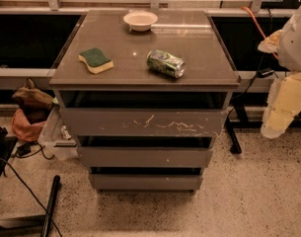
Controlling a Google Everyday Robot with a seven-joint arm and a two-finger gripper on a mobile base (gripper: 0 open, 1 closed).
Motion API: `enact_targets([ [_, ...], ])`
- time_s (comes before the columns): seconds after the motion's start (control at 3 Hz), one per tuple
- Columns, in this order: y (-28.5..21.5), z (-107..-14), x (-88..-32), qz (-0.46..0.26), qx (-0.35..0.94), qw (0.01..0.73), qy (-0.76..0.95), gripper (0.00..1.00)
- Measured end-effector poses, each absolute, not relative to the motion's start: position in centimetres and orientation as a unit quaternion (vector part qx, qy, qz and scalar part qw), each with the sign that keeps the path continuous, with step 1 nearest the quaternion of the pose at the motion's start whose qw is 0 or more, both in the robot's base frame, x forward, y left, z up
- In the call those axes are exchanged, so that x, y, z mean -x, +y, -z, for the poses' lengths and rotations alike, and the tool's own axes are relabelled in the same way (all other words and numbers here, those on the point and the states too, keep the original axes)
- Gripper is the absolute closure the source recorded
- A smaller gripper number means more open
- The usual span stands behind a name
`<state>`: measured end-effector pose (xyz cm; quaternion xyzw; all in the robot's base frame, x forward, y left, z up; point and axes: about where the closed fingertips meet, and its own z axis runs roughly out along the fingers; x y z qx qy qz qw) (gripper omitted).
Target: Open middle drawer
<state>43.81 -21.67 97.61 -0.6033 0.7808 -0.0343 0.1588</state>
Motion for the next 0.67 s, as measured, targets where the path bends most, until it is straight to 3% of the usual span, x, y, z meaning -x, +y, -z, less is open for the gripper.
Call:
enact_targets([
  [0.67, -21.1, -95.0, -44.8, 0.004, 0.605, 0.174, 0.777, 0.00],
])
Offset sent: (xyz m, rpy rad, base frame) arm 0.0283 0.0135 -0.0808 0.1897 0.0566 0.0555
